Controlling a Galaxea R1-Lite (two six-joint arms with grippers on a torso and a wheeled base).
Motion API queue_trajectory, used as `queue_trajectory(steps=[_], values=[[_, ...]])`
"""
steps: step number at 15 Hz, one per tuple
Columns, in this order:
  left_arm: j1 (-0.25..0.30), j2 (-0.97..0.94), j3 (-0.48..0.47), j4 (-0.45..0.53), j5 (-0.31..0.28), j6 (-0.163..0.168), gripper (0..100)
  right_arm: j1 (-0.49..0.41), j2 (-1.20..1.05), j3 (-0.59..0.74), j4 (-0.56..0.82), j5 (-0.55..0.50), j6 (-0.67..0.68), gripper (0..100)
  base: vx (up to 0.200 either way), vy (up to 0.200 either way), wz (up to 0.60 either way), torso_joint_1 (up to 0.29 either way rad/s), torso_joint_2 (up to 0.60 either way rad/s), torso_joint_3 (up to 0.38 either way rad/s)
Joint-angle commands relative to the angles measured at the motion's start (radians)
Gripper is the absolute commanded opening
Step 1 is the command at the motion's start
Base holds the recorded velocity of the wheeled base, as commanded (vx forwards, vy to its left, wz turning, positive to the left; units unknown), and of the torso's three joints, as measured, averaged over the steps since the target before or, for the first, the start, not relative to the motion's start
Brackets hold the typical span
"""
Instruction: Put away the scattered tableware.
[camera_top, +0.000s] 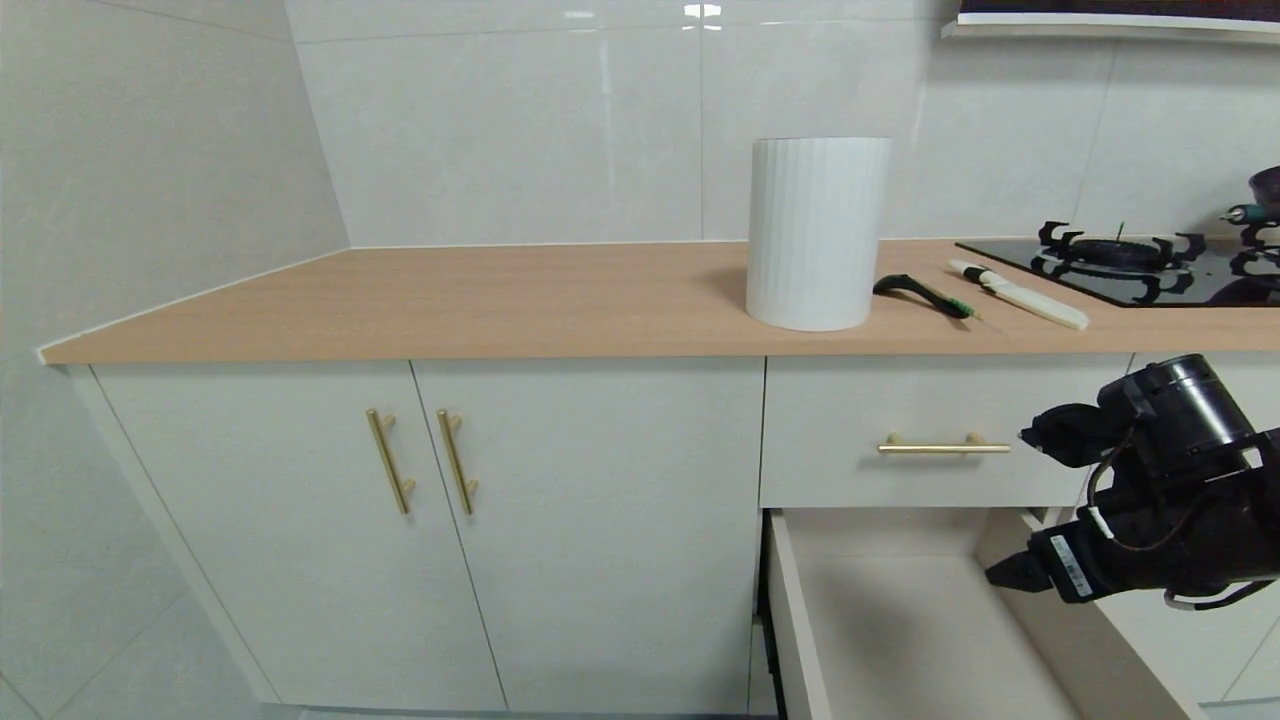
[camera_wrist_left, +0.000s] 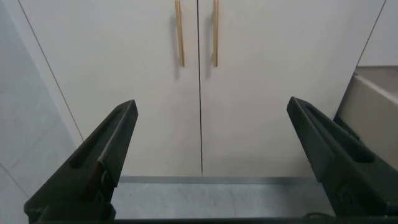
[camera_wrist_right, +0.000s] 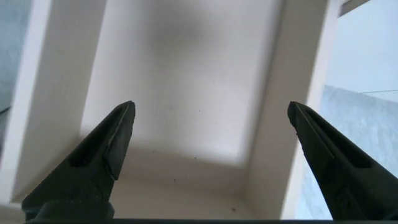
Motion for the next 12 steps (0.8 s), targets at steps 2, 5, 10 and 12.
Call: queue_trajectory(steps=[2, 5, 10, 12], values=[[0.000, 0.000, 0.000, 0.000, 0.000, -0.001, 100, 0.000, -0.003, 0.000, -0.001, -0.001, 0.000, 100, 0.000, 0.000, 0.00, 0.151, -0.40, -0.288], [0.000, 0.000, 0.000, 0.000, 0.000, 0.001, 100, 0.000, -0.003, 0.002, -0.001, -0.002, -0.002, 100, 0.000, 0.000, 0.00, 0.173, -0.51, -0.290], [0.000, 0.000, 0.000, 0.000, 0.000, 0.001, 100, 0.000, 0.003, 0.006, -0.004, -0.004, -0.002, 100, 0.000, 0.000, 0.00, 0.184, -0.48, -0.286], [0.000, 0.000, 0.000, 0.000, 0.000, 0.001, 100, 0.000, -0.012, 0.010, -0.036, -0.004, -0.002, 100, 0.000, 0.000, 0.00, 0.200, -0.47, -0.276]])
